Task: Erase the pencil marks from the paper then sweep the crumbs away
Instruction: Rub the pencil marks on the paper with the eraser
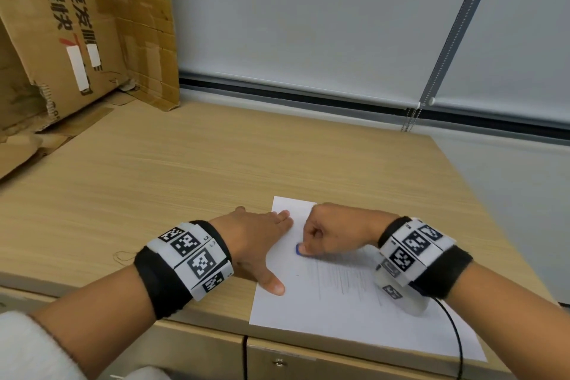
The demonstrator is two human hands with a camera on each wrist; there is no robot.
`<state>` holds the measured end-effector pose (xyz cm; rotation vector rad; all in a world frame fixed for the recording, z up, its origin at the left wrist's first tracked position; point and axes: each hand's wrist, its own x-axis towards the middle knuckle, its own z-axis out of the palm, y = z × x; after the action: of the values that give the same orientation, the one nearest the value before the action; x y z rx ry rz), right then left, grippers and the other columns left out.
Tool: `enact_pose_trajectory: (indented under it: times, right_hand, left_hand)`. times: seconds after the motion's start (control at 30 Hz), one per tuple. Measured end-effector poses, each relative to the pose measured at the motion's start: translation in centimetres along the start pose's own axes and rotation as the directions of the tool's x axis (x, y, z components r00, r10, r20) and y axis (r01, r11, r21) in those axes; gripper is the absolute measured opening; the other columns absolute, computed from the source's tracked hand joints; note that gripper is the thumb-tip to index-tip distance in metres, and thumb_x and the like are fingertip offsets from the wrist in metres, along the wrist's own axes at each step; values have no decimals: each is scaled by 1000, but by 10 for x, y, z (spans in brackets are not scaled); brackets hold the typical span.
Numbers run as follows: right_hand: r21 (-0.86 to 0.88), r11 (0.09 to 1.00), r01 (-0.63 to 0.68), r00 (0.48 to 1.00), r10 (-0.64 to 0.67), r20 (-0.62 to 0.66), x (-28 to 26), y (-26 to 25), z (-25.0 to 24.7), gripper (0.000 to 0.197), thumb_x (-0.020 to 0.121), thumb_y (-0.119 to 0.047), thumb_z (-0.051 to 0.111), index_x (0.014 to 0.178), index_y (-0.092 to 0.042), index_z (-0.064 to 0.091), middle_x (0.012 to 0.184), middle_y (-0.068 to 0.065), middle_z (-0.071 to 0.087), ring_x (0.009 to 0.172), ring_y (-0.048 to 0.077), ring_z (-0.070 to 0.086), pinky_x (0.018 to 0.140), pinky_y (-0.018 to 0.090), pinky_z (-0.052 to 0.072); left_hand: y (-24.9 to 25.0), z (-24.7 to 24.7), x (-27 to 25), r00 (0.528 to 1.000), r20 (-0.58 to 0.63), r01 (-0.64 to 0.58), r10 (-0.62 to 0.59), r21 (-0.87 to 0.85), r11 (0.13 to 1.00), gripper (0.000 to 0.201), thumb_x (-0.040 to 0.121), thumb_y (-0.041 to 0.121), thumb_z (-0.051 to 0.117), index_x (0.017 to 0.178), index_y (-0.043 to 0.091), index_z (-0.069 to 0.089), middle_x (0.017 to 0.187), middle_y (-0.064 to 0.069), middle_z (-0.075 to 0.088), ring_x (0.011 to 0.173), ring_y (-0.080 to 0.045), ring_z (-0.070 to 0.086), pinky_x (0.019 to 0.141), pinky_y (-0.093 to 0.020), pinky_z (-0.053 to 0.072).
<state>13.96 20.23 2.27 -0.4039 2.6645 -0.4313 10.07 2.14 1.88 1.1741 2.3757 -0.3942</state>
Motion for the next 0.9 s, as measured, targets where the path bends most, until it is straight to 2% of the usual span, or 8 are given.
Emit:
enact_pose_trajectory:
  times: [0.1,0.23,0.3,0.47,0.63,0.77,0.8,0.9]
  right_hand:
    - [6,1000,-23,985,21,170,-2,-6,-1,38,89,-41,63,69,-9,63,57,-2,45,48,11,37,52,24,35]
    - [-47,997,-66,995,62,-75,22,8,-14,45,90,-43,59,73,-2,65,60,5,53,53,15,43,55,30,39]
    - [-48,995,-84,989,77,-130,27,14,-13,43,91,-40,58,75,-2,67,66,11,62,57,18,48,57,33,43]
    - [3,996,-85,986,84,143,20,9,-15,37,88,-40,63,62,-14,60,58,0,52,53,19,44,54,29,40]
    - [-29,997,-76,994,74,-84,25,20,-15,43,91,-38,60,60,-8,58,54,0,48,51,15,39,54,28,37]
    - [-18,997,-76,984,78,158,13,13,-14,42,90,-40,61,60,-12,54,54,4,47,47,18,40,50,25,37]
    - [-19,996,-84,987,86,139,14,15,-16,42,90,-40,61,60,-11,54,55,6,47,47,18,40,49,25,36]
    - [-27,993,-111,991,108,-82,24,27,-17,46,91,-42,59,57,-11,50,55,3,45,51,18,39,52,29,35]
  left_hand:
    - [-1,2,0,1000,-17,-1,1,10,1000,119,75,72,61,155,20,-9,162,7,-14,149,-11,5,117,-48,9]
    - [0,-2,-1,1000,-2,6,-6,-2,1000,119,76,71,61,155,20,-12,162,6,-12,149,-13,4,118,-50,2]
    - [2,-3,-2,1000,2,11,-11,-7,1000,120,77,70,62,155,19,-13,162,5,-11,149,-13,5,118,-49,2]
    - [1,-3,-1,1000,11,10,-10,1,1000,121,76,71,62,154,19,-14,162,5,-16,149,-12,3,118,-48,3]
    - [0,-2,-1,1000,3,4,-4,-9,1000,121,76,72,62,154,19,-13,162,7,-15,149,-11,2,117,-49,2]
    - [0,-3,1,1000,11,3,-3,1,1000,121,74,72,63,154,22,-12,162,6,-15,149,-12,3,117,-52,6]
    - [1,-4,1,1000,15,0,0,4,1000,121,74,71,64,154,22,-13,162,6,-15,149,-13,3,118,-52,7]
    - [2,-4,-1,1000,9,-4,4,24,1000,119,76,71,63,154,21,-12,162,5,-14,149,-14,4,117,-51,10]
